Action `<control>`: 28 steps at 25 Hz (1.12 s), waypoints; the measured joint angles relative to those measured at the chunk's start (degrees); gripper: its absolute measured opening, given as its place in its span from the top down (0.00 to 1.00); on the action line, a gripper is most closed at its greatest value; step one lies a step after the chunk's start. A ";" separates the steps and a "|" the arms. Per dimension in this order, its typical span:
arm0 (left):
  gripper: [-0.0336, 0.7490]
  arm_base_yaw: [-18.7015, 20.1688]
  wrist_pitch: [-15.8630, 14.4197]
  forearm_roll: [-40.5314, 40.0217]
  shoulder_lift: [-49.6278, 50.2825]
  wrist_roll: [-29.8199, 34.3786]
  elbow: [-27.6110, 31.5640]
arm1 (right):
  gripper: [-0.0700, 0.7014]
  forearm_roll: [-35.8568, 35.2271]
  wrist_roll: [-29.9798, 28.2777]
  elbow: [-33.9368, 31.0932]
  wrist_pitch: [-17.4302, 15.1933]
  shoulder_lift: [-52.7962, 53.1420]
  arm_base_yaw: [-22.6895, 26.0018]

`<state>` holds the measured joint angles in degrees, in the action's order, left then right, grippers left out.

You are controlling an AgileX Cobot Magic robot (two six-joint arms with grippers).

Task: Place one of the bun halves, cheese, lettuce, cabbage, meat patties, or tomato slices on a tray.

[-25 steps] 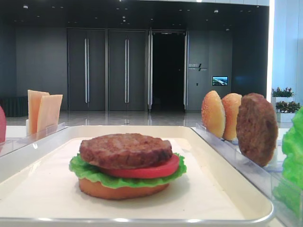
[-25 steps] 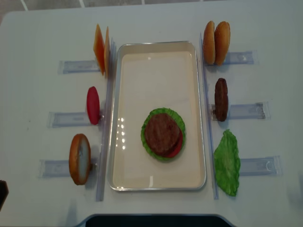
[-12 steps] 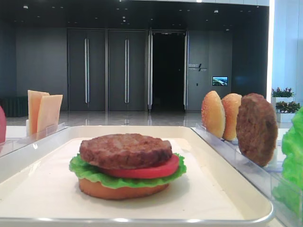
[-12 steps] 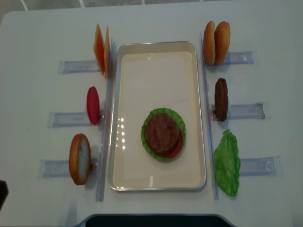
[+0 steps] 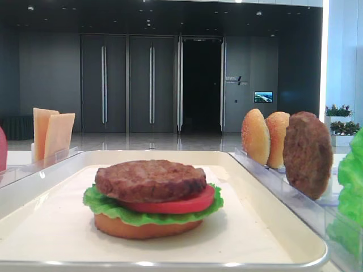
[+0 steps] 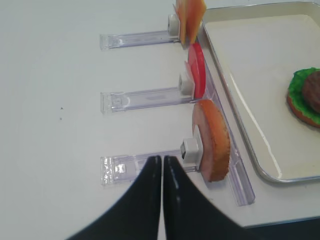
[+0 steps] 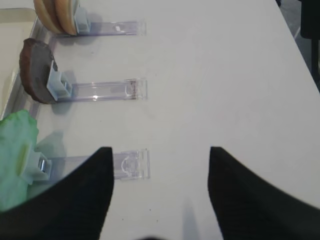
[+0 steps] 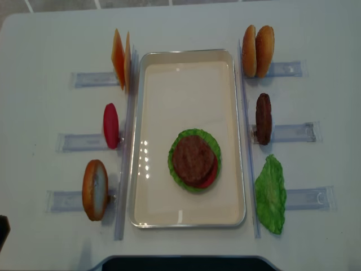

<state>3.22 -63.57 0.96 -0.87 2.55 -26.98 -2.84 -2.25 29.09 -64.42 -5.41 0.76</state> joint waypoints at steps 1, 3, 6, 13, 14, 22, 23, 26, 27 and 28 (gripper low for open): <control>0.96 0.00 0.00 0.00 0.00 0.00 0.00 | 0.36 0.00 0.00 -0.07 -0.12 0.78 0.00; 0.96 0.00 0.00 0.00 0.00 0.00 0.00 | 0.37 0.00 0.00 -0.07 -0.14 2.48 0.00; 0.96 0.00 0.00 0.00 0.00 -0.05 0.00 | 0.38 0.00 0.00 -0.07 -0.20 5.16 0.00; 0.96 0.00 0.00 0.00 0.00 -0.09 0.00 | 0.40 0.00 0.00 -0.54 -0.56 5.81 0.00; 0.96 0.00 0.00 0.00 0.00 -0.09 0.00 | 0.40 0.00 0.00 -0.54 -0.56 5.81 0.00; 0.96 0.00 0.00 0.00 0.00 -0.11 0.00 | 0.40 0.00 0.00 -0.54 -0.56 5.81 0.00; 0.96 0.00 0.00 0.00 0.00 -0.11 0.00 | 0.40 0.00 0.00 -0.54 -0.56 5.81 0.00; 0.96 0.00 0.00 0.00 0.00 -0.11 0.00 | 0.40 0.00 0.00 -0.61 -0.56 5.81 0.00; 0.96 0.00 0.00 0.00 0.00 -0.11 0.00 | 0.40 0.00 0.00 -0.61 -0.56 5.81 0.00; 0.96 0.00 0.00 0.00 0.00 -0.11 0.00 | 0.40 0.00 0.00 -0.61 -0.56 5.81 0.00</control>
<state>3.22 -63.57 0.96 -0.87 2.43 -26.98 -2.84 -2.25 28.48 -64.99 0.40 0.76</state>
